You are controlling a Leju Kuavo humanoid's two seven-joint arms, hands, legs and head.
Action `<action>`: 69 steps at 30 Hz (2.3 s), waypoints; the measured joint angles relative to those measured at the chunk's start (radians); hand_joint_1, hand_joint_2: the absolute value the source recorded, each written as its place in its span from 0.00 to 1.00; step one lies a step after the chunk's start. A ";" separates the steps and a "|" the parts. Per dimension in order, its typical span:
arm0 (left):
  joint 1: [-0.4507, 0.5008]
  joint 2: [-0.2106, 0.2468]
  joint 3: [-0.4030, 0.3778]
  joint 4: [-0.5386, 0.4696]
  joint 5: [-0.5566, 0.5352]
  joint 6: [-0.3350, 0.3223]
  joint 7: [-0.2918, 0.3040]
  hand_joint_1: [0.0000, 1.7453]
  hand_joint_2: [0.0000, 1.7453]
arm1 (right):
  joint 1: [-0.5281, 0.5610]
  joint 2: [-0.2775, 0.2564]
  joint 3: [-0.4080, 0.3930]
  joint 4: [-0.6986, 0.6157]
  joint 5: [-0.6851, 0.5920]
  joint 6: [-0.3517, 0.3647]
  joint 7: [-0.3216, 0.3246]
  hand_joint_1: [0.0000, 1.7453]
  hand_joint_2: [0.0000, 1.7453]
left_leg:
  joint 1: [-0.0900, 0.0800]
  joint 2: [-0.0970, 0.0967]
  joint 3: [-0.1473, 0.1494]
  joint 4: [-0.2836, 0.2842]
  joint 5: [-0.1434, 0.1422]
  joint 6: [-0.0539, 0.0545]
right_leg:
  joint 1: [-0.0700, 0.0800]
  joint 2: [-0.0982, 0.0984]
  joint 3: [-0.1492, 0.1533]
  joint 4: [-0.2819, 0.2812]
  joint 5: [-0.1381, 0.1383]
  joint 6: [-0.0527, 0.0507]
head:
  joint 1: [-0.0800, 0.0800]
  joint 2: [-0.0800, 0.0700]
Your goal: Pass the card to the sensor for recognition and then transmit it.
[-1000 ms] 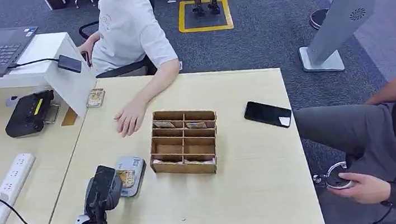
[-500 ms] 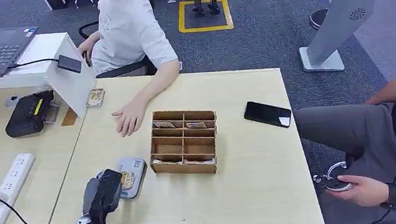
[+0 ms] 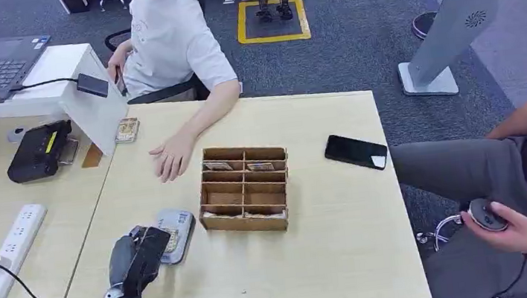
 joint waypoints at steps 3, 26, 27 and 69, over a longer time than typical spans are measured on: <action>0.002 -0.001 0.003 0.000 -0.002 -0.001 0.000 1.00 1.00 | 0.000 0.000 0.000 0.000 0.000 0.000 0.000 0.00 1.00 | 0.000 0.000 0.000 0.000 0.000 0.000 | 0.000 0.000 0.000 0.000 0.000 0.000 | 0.000 0.000; -0.113 0.129 0.059 -0.359 0.659 -0.217 -0.338 1.00 1.00 | -0.001 0.009 -0.001 0.006 0.022 0.016 -0.032 0.00 1.00 | 0.001 -0.002 -0.001 0.000 0.003 -0.005 | 0.002 -0.002 -0.003 0.003 0.001 -0.003 | 0.000 0.000; -0.136 0.139 0.062 -0.362 0.645 -0.210 -0.343 1.00 1.00 | -0.001 0.008 -0.001 0.005 0.025 0.026 -0.036 0.00 1.00 | 0.001 -0.002 -0.001 0.000 0.004 -0.005 | 0.002 -0.002 -0.002 0.003 0.001 -0.003 | 0.000 0.000; -0.403 0.305 -0.061 0.000 -0.639 0.263 -0.322 1.00 1.00 | -0.019 -0.002 0.148 -0.030 0.030 0.138 -0.055 0.00 1.00 | 0.001 -0.001 -0.001 0.000 0.005 -0.007 | 0.002 0.000 -0.004 0.003 0.003 -0.006 | 0.000 0.000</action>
